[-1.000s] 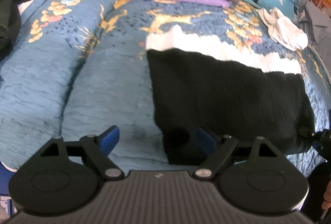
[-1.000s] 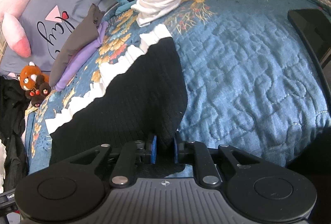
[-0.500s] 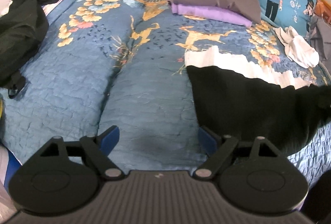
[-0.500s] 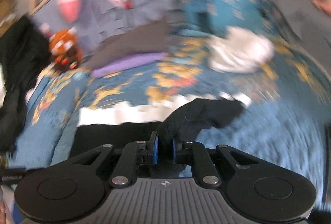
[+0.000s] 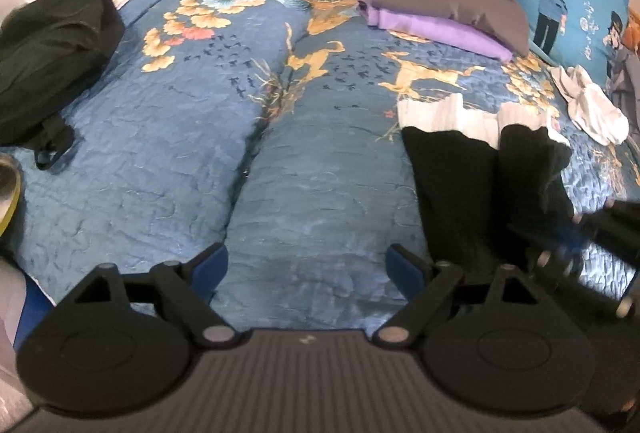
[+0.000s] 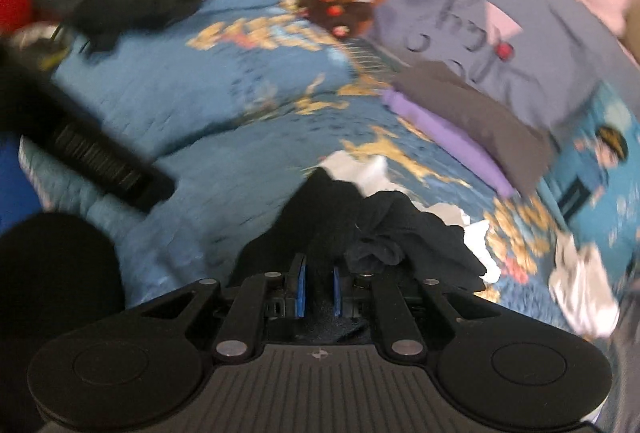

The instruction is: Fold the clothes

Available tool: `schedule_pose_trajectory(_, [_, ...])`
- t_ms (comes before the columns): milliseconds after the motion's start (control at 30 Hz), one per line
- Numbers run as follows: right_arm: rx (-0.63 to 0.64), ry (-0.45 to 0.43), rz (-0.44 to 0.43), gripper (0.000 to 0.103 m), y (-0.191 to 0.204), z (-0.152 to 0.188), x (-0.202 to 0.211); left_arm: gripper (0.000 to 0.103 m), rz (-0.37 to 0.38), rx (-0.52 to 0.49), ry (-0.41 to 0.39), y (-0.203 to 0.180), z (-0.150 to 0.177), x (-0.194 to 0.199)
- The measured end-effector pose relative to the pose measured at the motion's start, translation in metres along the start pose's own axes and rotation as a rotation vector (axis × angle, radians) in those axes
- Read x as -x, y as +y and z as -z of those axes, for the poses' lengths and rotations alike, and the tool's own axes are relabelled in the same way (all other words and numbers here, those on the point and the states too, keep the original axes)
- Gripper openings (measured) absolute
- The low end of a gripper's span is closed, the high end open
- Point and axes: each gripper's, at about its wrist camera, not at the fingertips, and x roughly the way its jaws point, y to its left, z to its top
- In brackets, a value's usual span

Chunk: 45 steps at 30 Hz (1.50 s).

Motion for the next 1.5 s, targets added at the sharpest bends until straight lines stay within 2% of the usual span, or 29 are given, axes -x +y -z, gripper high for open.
schedule_pose_trajectory(167, [0.107,0.028,0.021,0.013,0.021,0.003,-0.007,0.088,0.015,-0.012,0.011,-0.001,-0.003,-0.004])
schedule_pose_trajectory(267, [0.134,0.032,0.038,0.013,0.026,0.005,-0.01,0.088,0.069,-0.049,0.003,-0.005,-0.016,-0.003])
schedule_pose_trajectory(333, [0.146,0.031,0.047,0.013,0.029,0.007,-0.012,0.088,0.103,-0.112,-0.004,-0.014,-0.035,-0.003])
schedule_pose_trajectory(467, [0.125,0.024,0.049,0.013,0.027,0.007,-0.012,0.088,0.164,-0.354,0.011,-0.055,-0.076,-0.003])
schedule_pose_trajectory(567, [0.101,0.021,0.046,0.013,0.025,0.007,-0.011,0.089,0.165,-0.587,0.026,-0.105,-0.09,-0.005])
schedule_pose_trajectory(733, [0.066,0.015,0.039,0.013,0.022,0.009,-0.01,0.091,0.123,-0.88,0.063,-0.192,-0.08,-0.022])
schedule_pose_trajectory(867, [0.037,0.012,0.03,0.013,0.018,0.01,-0.009,0.091,0.133,-0.979,0.101,-0.23,-0.067,-0.041])
schedule_pose_trajectory(967, [0.011,0.01,0.022,0.013,0.014,0.012,-0.008,0.091,0.126,-0.993,0.098,-0.239,-0.063,-0.053])
schedule_pose_trajectory(1200, [-0.02,0.005,0.01,0.013,0.011,0.013,-0.009,0.079,0.084,-0.888,0.097,-0.217,-0.078,-0.08])
schedule_pose_trajectory(1267, [-0.031,0.003,0.008,0.013,0.009,0.014,-0.009,0.063,0.091,-0.851,0.098,-0.208,-0.083,-0.084])
schedule_pose_trajectory(1300, [-0.036,0.003,0.006,0.013,0.008,0.014,-0.009,0.059,0.106,-0.83,0.097,-0.204,-0.085,-0.084])
schedule_pose_trajectory(1367, [-0.043,0.002,0.004,0.013,0.007,0.014,-0.009,0.04,0.137,-0.789,0.096,-0.197,-0.09,-0.082])
schedule_pose_trajectory(1500, [-0.048,-0.002,0.003,0.013,0.006,0.015,-0.009,0.03,0.152,-0.729,0.077,-0.186,-0.1,-0.075])
